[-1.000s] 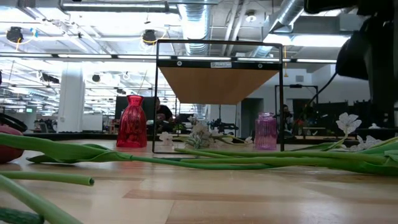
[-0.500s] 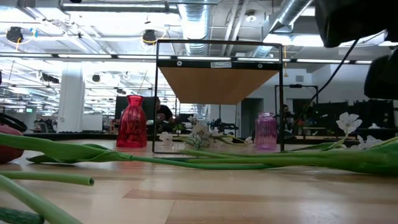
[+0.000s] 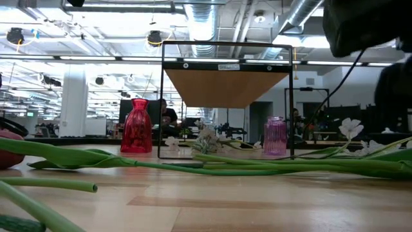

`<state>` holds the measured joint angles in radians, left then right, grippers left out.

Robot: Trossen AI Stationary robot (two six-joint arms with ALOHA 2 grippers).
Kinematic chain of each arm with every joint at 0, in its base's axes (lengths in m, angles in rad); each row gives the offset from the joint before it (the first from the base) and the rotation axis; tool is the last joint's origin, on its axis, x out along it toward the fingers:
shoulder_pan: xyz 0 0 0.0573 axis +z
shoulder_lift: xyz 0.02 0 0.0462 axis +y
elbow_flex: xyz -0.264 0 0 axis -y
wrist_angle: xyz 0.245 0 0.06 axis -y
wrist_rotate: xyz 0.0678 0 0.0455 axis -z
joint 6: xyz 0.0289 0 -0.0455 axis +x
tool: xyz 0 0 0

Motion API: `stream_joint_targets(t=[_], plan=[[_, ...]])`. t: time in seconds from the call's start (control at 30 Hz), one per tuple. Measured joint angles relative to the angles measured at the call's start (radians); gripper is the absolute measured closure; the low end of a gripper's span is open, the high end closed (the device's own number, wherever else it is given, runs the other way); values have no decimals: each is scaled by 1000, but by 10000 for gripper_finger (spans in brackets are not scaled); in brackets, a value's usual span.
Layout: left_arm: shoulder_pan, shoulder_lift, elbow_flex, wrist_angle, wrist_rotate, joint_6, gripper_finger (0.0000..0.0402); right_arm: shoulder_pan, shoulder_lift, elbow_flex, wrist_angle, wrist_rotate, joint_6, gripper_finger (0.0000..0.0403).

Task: Pick and place flowers into a vace then onto a shelf
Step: Put the red tulip into the red flower vase

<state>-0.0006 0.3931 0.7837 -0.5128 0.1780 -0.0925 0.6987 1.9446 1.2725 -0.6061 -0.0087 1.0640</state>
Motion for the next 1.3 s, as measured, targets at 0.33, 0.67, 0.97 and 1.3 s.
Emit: stream_joint_targets(t=[0.33,0.67,0.97,1.3], plan=[[0,0,0,0,0,-1,401,-17,-1,41,-76,62,-81,290],[0,0,0,1,0,-9,401,-51,-1,37,-102,63,-133,290],[0,0,0,-18,0,-10,401,-60,-1,24,-98,58,-123,290],[0,0,0,-20,0,-25,401,-66,8,9,-97,55,-130,290]])
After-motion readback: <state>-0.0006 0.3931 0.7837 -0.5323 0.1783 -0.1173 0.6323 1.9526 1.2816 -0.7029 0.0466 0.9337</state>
